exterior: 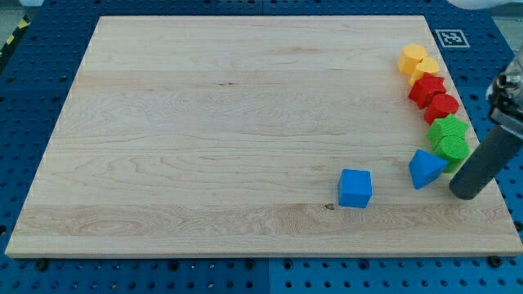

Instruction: Push the triangle into the cube

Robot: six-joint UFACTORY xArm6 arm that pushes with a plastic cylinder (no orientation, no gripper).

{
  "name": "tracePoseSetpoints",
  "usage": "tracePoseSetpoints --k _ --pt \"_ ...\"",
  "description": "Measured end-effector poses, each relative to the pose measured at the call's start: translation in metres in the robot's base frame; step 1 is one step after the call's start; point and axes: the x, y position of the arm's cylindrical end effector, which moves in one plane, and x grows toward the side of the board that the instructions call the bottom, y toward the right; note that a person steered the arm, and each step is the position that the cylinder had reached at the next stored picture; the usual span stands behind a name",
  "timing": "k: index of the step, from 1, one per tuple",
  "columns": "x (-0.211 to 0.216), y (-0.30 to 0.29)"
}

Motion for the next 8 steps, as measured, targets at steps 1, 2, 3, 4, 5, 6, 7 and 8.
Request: tracePoseSetpoints --k 1,2,3,4,5,6,7,8 --pt "-0.013 -0.003" --pt "-0.024 -0.038" --pt "-0.023 -0.059" --pt "-0.020 -0.072" --pt "-0.038 -0.072" --pt "-0.045 -0.072" --pt "-0.036 -0.080" --pt "-0.034 -0.087"
